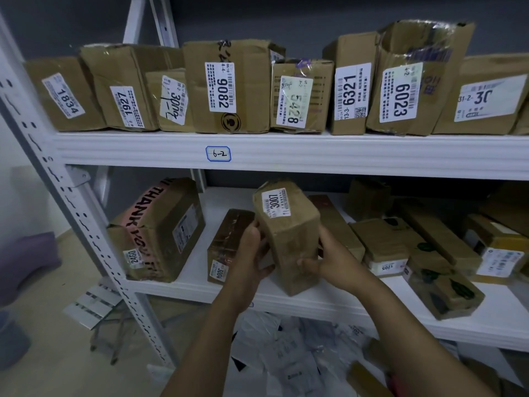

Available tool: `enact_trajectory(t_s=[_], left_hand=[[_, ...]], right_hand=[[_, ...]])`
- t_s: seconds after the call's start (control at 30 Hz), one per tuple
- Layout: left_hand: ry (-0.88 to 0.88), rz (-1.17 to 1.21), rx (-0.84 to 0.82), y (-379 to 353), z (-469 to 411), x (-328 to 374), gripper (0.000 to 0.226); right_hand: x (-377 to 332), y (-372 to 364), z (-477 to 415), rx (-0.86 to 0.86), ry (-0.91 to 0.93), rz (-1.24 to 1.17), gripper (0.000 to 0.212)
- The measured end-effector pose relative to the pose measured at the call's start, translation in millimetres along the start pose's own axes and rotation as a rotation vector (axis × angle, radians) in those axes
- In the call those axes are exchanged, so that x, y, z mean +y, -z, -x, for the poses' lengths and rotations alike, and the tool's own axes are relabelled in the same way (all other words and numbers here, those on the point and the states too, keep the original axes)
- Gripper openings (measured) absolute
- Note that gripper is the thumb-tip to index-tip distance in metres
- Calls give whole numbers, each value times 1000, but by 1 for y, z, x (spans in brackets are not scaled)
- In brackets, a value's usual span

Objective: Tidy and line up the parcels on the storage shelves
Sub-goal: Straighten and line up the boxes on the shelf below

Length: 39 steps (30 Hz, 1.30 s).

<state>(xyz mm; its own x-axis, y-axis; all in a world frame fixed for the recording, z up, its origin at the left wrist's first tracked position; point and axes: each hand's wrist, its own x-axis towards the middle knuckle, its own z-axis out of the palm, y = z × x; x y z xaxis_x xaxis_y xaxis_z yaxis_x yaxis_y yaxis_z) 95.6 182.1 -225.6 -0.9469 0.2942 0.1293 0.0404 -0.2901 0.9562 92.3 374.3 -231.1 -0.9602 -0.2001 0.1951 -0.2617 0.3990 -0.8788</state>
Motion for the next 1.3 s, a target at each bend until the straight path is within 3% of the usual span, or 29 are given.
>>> enact_trajectory(t_s=[0.17, 0.27, 0.4, 0.63, 0.87, 0.97, 1.13, 1.3], left_hand=[[17, 83, -27, 2, -2, 7, 98], [-23, 63, -76, 7, -3, 11, 89], [-87, -24, -64, 14, -6, 8, 68], [-66, -223, -60, 15, -5, 0, 79], [-16, -311, 44, -3, -7, -10, 75], [-30, -306, 114, 0, -8, -13, 61], [49, -416, -73, 23, -4, -34, 63], [99, -534, -198, 54, -18, -41, 76]], right_hand=[[-15, 3, 8, -20, 57, -114, 84], [-25, 10, 14, -41, 34, -298, 75], [-23, 12, 9, -56, 29, -364, 73], [-20, 8, 14, 1, -15, -432, 63], [-19, 1, 11, 115, -83, -331, 81], [-14, -3, 8, 150, -79, -273, 82], [2, -26, -2, 217, -147, -193, 62], [12, -60, -21, 416, -236, 76, 74]])
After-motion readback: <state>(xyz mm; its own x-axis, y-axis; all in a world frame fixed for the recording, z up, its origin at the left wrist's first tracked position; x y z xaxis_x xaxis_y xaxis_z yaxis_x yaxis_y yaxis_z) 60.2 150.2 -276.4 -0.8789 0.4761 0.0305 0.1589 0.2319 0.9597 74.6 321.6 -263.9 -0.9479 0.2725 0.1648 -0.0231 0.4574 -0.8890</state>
